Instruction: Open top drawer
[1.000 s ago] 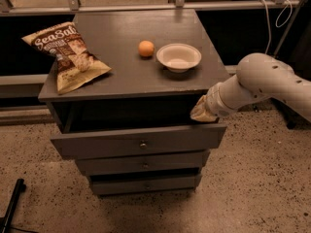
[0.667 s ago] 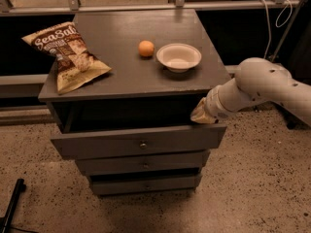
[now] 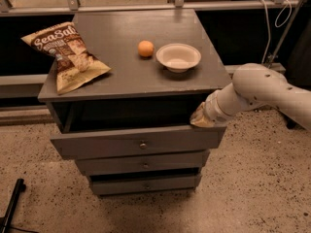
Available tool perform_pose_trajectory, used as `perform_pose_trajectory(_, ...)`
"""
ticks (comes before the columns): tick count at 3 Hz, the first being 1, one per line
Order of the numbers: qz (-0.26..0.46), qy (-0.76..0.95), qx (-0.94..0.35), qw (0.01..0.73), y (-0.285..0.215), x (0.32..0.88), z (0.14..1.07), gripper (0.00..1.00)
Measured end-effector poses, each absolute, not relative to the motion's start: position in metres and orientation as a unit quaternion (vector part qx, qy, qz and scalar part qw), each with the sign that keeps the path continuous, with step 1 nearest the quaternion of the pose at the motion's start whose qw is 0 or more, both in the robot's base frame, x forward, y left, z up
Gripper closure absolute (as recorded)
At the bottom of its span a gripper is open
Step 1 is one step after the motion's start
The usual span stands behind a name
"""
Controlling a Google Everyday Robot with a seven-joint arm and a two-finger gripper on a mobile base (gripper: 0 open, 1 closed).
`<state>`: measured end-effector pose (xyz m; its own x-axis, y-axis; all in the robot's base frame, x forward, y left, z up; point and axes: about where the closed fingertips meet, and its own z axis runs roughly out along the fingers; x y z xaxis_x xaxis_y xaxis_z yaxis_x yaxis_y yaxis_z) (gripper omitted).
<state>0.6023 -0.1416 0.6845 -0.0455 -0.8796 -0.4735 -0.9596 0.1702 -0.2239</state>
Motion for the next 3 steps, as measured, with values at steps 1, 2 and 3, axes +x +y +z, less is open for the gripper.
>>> perform_pose_trajectory(1, 0.082, 0.718, -0.642, 0.257, -0.1387, 0.5996, 0.6862, 1.0)
perform_pose_trajectory(2, 0.082, 0.718, -0.642, 0.256, -0.1387, 0.5997, 0.6869, 1.0)
perform_pose_trajectory(3, 0.094, 0.714, -0.648, 0.247, -0.1349, 0.5923, 0.686, 1.0)
